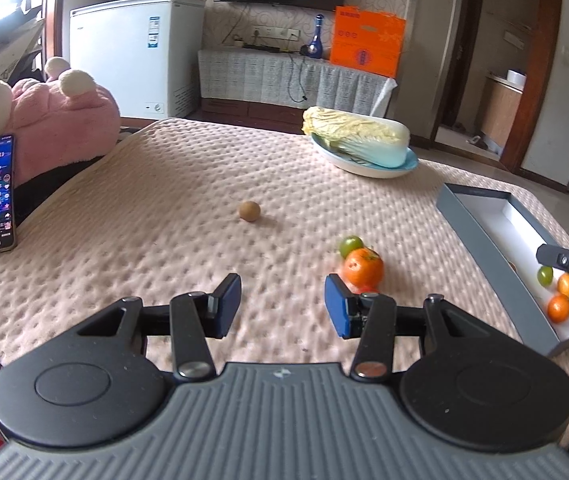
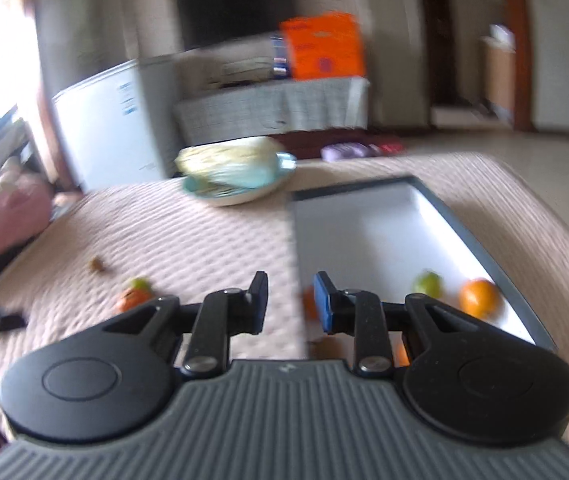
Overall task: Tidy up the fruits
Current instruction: 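Grasp the red apple on the blanket with the right tool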
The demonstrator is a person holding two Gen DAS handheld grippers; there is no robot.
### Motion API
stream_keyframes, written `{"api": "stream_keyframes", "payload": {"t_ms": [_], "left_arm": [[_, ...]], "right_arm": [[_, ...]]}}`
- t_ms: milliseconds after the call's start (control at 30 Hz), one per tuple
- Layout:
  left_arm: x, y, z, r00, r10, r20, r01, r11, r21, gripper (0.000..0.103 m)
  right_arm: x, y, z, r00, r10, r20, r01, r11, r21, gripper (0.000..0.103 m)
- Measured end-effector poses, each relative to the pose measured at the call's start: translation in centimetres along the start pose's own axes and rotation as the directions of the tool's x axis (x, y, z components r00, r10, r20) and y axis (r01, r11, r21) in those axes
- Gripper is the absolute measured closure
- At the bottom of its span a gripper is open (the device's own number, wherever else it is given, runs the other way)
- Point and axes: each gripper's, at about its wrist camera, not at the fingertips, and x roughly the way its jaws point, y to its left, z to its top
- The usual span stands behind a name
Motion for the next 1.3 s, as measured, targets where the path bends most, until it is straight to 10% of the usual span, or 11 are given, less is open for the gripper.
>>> {"api": "stream_keyframes", "payload": {"t_ms": [667,867,1000,1300], "left_arm": [[0.9,2.7,0.6,1.0,0.023,-0.005,-0.023,0.999,-0.035,0.045],[0.9,3.5,0.6,1.0,0.028,-0.01,-0.028,0.999,-0.041,0.045],[1.0,4.1,0.5,0.999,0.031,-0.015,-0.031,0.999,-0.039,0.045],[1.3,4.8,0.3,0.999,0.033,-0.025,-0.034,0.999,-0.033,0.045]], "right_arm": [[2.3,11.0,-3.5,0.944,0.268,-0.194,-0.308,0.924,-0.226,0.07],[3.9,11.9,-3.8,0.95,0.229,-0.213,-0.275,0.936,-0.219,0.07],[5.5,11.9,-4.0,0.958,0.18,-0.221,-0.225,0.955,-0.195,0.039],[7.5,12.6,-4.2,0.961,0.145,-0.234,-0.188,0.967,-0.173,0.04]]}}
